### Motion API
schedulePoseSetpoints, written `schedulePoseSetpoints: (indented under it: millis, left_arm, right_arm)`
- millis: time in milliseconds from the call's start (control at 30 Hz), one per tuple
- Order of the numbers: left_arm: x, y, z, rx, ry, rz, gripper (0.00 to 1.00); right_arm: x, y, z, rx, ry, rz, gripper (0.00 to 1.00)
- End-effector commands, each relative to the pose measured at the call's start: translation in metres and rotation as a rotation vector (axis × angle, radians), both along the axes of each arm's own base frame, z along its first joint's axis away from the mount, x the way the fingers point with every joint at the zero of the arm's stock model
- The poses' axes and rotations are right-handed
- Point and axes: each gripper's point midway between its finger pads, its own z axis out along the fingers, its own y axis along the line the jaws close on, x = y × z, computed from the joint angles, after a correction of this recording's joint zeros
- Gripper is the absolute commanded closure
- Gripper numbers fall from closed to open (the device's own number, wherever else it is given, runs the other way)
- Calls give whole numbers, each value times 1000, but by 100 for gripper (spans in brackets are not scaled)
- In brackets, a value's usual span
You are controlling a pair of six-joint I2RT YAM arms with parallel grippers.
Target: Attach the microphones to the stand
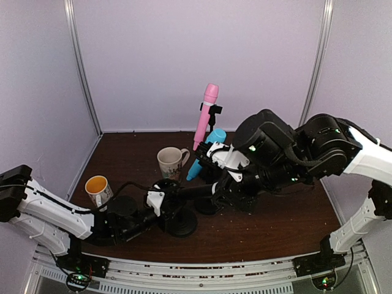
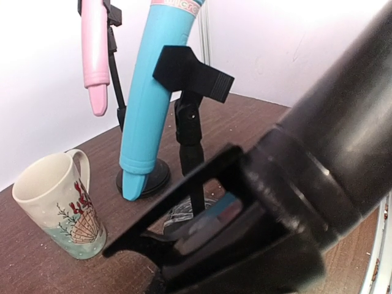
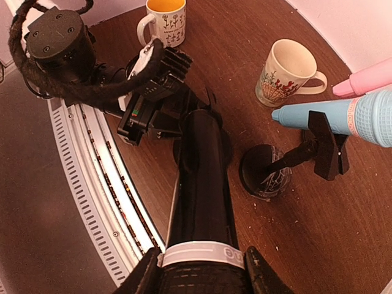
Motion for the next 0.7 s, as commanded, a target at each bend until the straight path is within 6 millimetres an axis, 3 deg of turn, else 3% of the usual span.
schedulePoseSetpoints:
  millis: [0,300,667]
  left_arm:
    - [-2,-15,63,-197,-94,-40,100]
    - [-5,-19,69,-219,-105,-66,100]
    - [-20,-38,69,-174,-142,-125,100]
  right_arm:
    - [3,2,-3,-71,-27,0,100]
    - [-1,26,-50,-65,50,-18,100]
    - [16,41,-81,8,246,-137,100]
